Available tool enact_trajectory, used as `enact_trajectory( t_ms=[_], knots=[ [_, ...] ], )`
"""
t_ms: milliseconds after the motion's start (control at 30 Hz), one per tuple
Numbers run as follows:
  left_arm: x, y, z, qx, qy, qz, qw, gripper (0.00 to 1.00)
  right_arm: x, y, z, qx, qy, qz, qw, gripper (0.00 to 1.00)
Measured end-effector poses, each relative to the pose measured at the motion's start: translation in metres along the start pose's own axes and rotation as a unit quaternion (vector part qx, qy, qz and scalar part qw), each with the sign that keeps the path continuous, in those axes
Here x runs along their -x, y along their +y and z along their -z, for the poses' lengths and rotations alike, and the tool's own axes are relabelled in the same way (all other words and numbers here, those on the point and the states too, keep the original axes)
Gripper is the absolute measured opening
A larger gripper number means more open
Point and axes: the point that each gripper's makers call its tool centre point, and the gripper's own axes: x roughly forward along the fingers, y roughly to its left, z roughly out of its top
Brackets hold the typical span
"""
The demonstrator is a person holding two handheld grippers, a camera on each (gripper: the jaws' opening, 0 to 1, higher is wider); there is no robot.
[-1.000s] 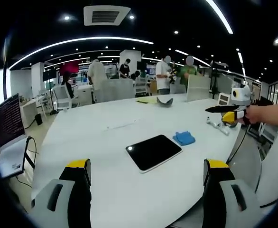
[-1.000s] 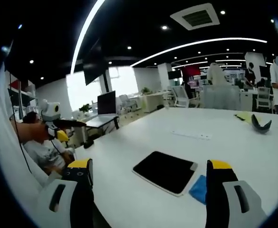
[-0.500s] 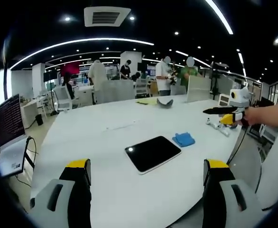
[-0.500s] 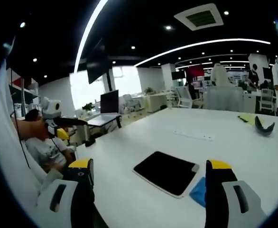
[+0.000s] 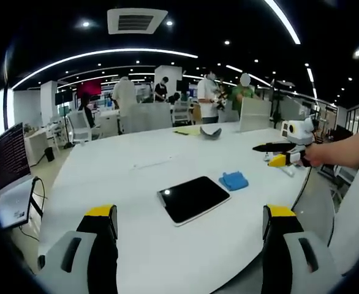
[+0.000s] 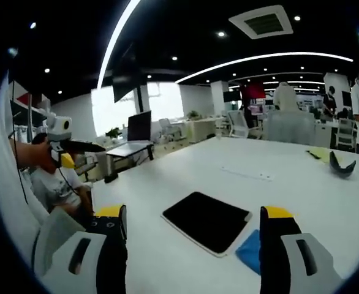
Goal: Wipe the mirror surface with the cleaning cloth until all visible marks leave the cleaned area.
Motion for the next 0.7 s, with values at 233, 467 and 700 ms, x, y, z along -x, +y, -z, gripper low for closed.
enact_trajectory(
  t_ms=[233, 467, 700],
  knots=[
    [-0.007, -0.009, 0.002, 0.009, 0.002, 0.003, 0.9999, 1.0, -0.009, -0.023, 0.008, 0.01, 0.01, 0.0, 0.9999, 0.82],
    [-0.016, -0.016, 0.006, 0.017, 0.012, 0.001, 0.9998, 1.0, -0.017, -0.046, 0.024, 0.009, 0.027, 0.005, 0.9996, 0.73],
    [-0.016, -0.018, 0.004, 0.027, 0.008, -0.009, 0.9996, 1.0, -0.028, -0.073, 0.053, 0.03, 0.061, 0.024, 0.9974, 0.66]
  ],
)
